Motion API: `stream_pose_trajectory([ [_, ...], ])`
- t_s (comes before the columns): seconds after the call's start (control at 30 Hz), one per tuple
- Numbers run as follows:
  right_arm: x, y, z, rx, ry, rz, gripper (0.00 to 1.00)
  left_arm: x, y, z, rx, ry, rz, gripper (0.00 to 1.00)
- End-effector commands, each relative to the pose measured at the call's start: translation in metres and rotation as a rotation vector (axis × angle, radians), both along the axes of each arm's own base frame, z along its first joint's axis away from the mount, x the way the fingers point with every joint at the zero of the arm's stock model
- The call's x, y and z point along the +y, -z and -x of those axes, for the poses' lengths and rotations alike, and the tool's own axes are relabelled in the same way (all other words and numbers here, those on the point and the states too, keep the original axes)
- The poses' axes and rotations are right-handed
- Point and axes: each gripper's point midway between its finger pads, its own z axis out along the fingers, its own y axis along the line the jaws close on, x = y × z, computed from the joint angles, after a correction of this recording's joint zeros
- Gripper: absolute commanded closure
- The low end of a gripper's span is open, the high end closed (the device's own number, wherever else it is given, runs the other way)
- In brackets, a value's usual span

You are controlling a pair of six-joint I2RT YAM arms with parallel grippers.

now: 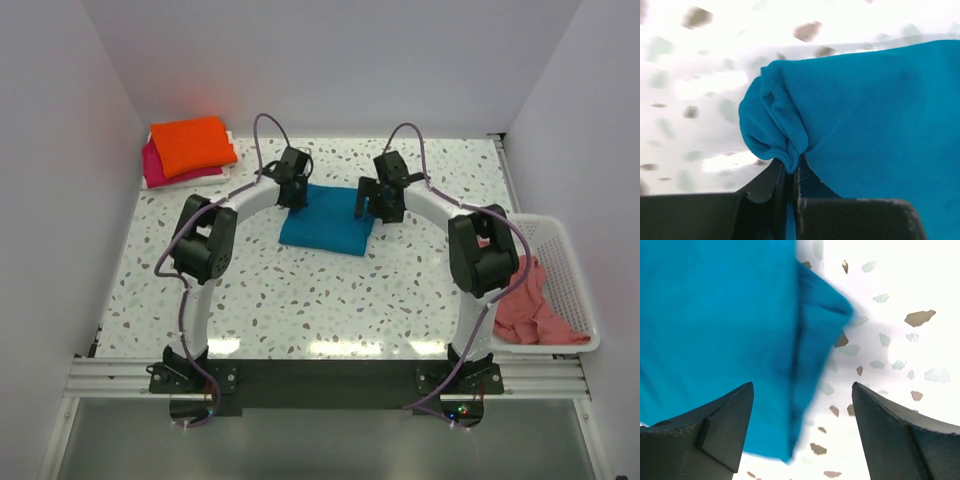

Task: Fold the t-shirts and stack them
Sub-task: Neatly place the folded tshirt to the corner

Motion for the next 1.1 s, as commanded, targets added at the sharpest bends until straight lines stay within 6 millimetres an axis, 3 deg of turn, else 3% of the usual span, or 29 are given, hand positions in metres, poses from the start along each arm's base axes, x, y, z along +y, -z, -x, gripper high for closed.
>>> stream_pose_trajectory([
  [0.0,0.007,-0.069,-0.004,-0.132,0.001,-0.07,0.17,0.067,-0.029,-0.031,-0.077,-0.063,-0.288,1.0],
  [0.07,0.01,-0.081,0.002,-0.156,-0.003,-0.084,0.17,0.084,-0.056,-0.052,-0.133,-0.077,-0.345,1.0],
  [0.13,0.013,-0.082,0.01,-0.155,-0.02,-0.082,0.17,0.102,-0.067,-0.067,-0.158,-0.107,-0.399,1.0],
  [0.17,0.015,-0.085,0.013,-0.159,-0.027,-0.084,0.17,0.104,-0.087,-0.08,-0.199,-0.114,-0.398,1.0],
  [0.23,0.016,-0.089,0.019,-0.165,-0.037,-0.085,0.17,0.116,-0.098,-0.092,-0.225,-0.113,-0.475,1.0],
  [0.27,0.017,-0.089,0.021,-0.164,-0.043,-0.084,0.17,0.118,-0.12,-0.102,-0.268,-0.137,-0.478,1.0],
  [0.3,0.018,-0.089,0.023,-0.164,-0.047,-0.083,0.17,0.126,-0.121,-0.106,-0.265,-0.117,-0.545,1.0],
  [0.33,0.021,-0.092,0.026,-0.171,-0.06,-0.084,0.17,0.128,-0.143,-0.116,-0.312,-0.134,-0.542,1.0],
  [0.7,0.05,-0.102,0.044,-0.186,-0.147,-0.091,0.17,0.185,-0.19,-0.144,-0.411,-0.182,-0.613,1.0],
  [1.07,0.058,-0.104,0.04,-0.188,-0.159,-0.086,0.18,0.204,-0.22,-0.17,-0.535,-0.189,-0.598,1.0],
])
